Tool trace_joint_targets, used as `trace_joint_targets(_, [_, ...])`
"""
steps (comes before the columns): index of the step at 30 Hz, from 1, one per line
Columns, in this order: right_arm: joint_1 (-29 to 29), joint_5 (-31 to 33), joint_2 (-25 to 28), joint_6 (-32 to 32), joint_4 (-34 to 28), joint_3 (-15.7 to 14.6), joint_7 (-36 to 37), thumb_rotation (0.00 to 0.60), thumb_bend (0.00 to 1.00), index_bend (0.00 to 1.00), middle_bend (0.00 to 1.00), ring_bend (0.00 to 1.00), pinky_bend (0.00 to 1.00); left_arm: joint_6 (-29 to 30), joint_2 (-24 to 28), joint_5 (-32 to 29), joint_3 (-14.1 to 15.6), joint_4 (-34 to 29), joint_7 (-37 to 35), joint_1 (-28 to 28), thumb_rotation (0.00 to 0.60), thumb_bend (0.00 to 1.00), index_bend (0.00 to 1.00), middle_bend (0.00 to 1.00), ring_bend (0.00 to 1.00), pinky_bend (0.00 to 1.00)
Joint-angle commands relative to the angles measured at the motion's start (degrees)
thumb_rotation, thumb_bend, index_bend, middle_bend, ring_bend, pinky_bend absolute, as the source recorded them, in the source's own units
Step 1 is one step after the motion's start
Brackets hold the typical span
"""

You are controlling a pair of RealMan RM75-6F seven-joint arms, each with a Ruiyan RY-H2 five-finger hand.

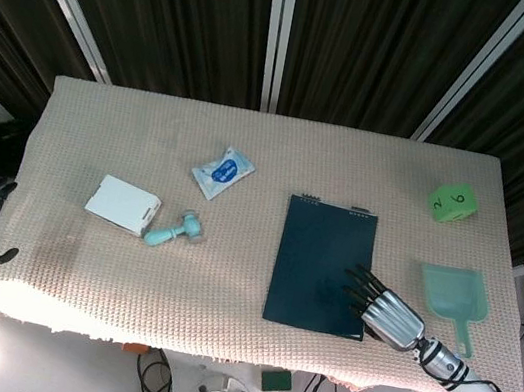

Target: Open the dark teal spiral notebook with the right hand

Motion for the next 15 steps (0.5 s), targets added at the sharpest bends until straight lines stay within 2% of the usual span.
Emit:
trace_joint_targets(1, [-0.3, -0.4, 1.1, 0.5, -1.5, -0.3, -0.9, 0.6, 0.52, 1.0, 0.24, 0.0, 0.0, -0.1, 0.0, 0.2, 0.1, -0.2, 0.1, -0.1, 0.599, 0.1, 0.08, 0.06, 0.01, 0.09])
trace_joint_targets(9, [-0.6, -1.4, 4.4, 2.6, -7.7, -0.6, -2.5, 0.6, 0.52, 1.0, 0.25, 0.0, 0.0, 0.4, 0.3, 0.8, 0.5, -0.5, -0.2, 0.3, 0.599, 0.1, 0.08, 0.06, 0.01, 0.09])
trace_joint_targets(15, [-0.8, -2.2, 8.4, 3.7, -15.7, -0.7, -4.6, 0.6, 0.53, 1.0, 0.25, 0.0, 0.0, 0.9, 0.2, 1.0, 0.8, 0.0, -0.7, 0.8, 0.599, 0.1, 0.08, 0.06, 0.01, 0.09])
